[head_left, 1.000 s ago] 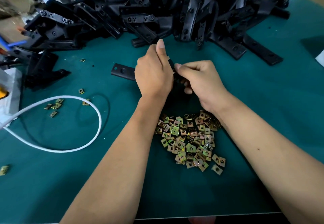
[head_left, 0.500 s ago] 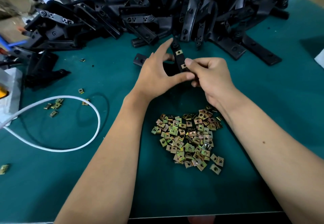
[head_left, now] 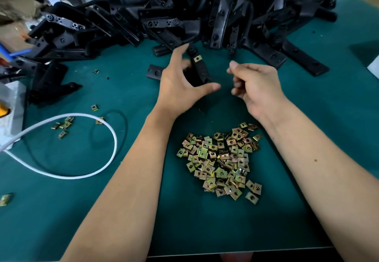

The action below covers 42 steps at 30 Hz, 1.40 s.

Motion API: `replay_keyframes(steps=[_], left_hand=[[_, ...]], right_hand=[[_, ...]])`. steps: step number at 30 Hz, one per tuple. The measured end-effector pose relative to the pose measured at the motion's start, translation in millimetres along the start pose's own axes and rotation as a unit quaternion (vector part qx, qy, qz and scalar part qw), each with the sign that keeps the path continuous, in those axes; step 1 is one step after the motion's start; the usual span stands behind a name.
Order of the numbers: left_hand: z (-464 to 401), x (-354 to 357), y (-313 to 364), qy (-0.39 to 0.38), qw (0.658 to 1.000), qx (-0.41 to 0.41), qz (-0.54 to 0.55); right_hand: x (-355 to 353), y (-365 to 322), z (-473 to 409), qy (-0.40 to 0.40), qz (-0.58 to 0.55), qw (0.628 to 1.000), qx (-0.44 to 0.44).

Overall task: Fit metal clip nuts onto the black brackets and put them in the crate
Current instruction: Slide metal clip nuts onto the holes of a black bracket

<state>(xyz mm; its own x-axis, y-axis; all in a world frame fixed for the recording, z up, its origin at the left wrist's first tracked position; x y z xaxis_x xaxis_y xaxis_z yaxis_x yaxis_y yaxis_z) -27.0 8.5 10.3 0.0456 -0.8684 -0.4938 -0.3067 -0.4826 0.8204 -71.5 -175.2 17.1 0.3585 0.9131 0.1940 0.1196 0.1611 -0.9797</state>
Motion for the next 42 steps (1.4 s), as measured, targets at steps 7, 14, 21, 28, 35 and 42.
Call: replay_keyframes(steps=[7,14,21,28,35,42], left_hand=[[3,9,5,-0.027,0.998,0.044,-0.024],[2,9,5,-0.021,0.999,0.04,-0.022],[3,9,5,-0.02,0.999,0.025,-0.025],[4,6,8,-0.017,0.998,0.019,-0.05],[4,7,13,-0.027,0.997,0.015,-0.076],[7,10,20,-0.005,0.994,0.011,-0.113]], right_hand=[[7,4,2,-0.063,0.109,0.991,-0.05],[6,6,2,-0.062,0.102,0.992,-0.05],[6,6,1,-0.061,0.102,0.992,-0.048],[7,6,2,-0.072,0.111,0.989,-0.06],[10,4,5,-0.095,0.139,0.982,-0.081],[10,6,6,-0.081,0.162,0.979,-0.09]])
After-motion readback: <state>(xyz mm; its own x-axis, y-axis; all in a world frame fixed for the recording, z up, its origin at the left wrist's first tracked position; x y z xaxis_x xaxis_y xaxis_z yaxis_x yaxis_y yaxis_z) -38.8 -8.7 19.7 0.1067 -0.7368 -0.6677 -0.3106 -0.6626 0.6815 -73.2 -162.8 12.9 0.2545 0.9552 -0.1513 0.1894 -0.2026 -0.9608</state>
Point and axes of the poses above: each hand's wrist, its own z-axis away from the middle knuckle, its own x-axis out of the palm, y = z × x, the point moved 2 cm from there along -z, towards the middle knuckle, and after that the axes turned 9 degrees about -x, right-handed, at the moved point
